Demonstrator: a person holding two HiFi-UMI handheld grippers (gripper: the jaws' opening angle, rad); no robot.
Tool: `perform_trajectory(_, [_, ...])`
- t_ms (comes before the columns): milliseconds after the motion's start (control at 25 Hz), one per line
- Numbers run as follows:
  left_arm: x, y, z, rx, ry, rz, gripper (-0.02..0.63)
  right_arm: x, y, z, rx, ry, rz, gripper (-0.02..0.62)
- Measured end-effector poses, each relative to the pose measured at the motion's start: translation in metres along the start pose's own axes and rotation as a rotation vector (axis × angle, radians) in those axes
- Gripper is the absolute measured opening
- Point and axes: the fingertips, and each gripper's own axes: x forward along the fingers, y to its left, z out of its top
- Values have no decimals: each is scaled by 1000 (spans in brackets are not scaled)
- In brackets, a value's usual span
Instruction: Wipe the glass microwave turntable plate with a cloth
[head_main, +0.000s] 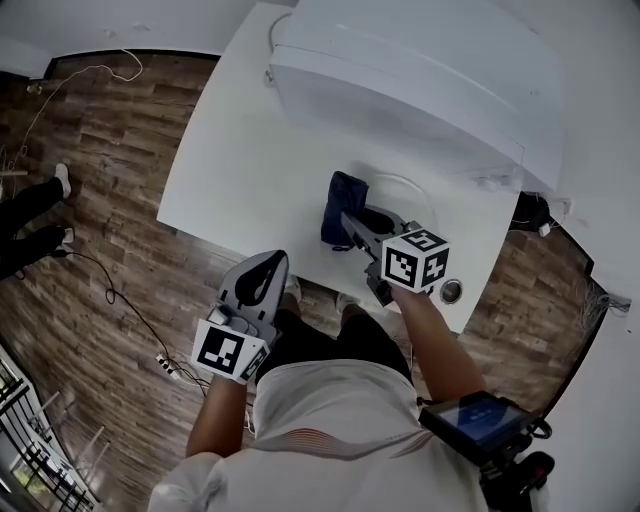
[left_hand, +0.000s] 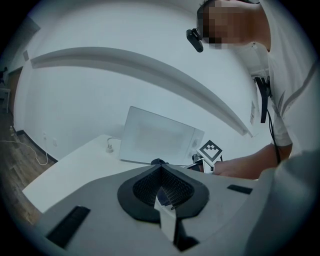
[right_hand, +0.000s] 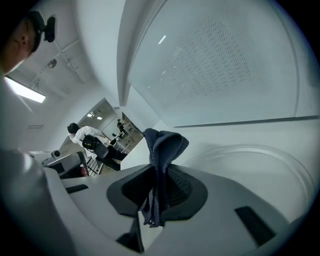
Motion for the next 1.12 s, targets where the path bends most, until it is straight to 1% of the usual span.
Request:
perform_trajectory(160, [-2, 4, -4, -12, -1, 14, 11, 7, -11, -3, -1, 17, -27, 61])
perform_trajectory(320, [-2, 1, -7, -12, 10, 5, 11, 3, -26, -7, 14, 24, -74, 61])
perform_trajectory(480, [6, -3, -5, -9, 12, -10, 11, -10, -43, -10, 31, 36, -99, 61])
perform_trajectory(600, [15, -11, -4, 2, 17, -35, 11, -27, -59, -12, 58, 38, -124, 61])
perform_trajectory(800, [30, -29, -2, 16, 32, -80, 11, -62, -86, -13, 97, 10, -182, 61])
perform_trajectory(1120, [63, -72, -2, 42, 49, -166, 11, -117, -119, -24, 127, -25, -257, 63])
